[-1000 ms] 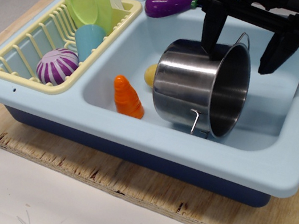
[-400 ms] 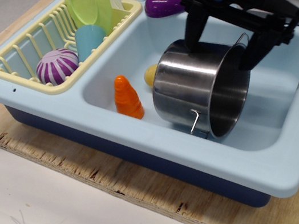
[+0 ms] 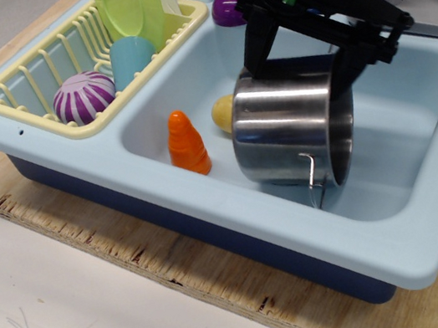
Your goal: Flip pot upright which is in sink
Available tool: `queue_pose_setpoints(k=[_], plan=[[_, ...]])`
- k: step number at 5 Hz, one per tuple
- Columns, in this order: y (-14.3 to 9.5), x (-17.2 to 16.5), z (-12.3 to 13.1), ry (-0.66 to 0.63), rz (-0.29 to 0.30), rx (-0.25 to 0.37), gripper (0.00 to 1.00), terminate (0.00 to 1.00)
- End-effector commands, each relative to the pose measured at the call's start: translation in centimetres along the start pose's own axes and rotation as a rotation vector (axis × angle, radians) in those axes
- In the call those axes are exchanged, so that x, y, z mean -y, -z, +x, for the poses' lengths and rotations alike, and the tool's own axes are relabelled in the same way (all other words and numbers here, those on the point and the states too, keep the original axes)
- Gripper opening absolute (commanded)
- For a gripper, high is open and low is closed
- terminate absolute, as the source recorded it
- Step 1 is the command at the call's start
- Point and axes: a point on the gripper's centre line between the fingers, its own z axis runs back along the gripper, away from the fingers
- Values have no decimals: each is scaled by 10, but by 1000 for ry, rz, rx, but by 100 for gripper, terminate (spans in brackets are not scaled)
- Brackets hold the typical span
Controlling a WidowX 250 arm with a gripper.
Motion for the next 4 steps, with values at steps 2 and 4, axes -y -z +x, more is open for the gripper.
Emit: queue_pose_setpoints(k=[2,4], plan=[[3,-1,-5,-7,-108,6,0,0],[-18,-15,-7,-6,-296,111,0,0]])
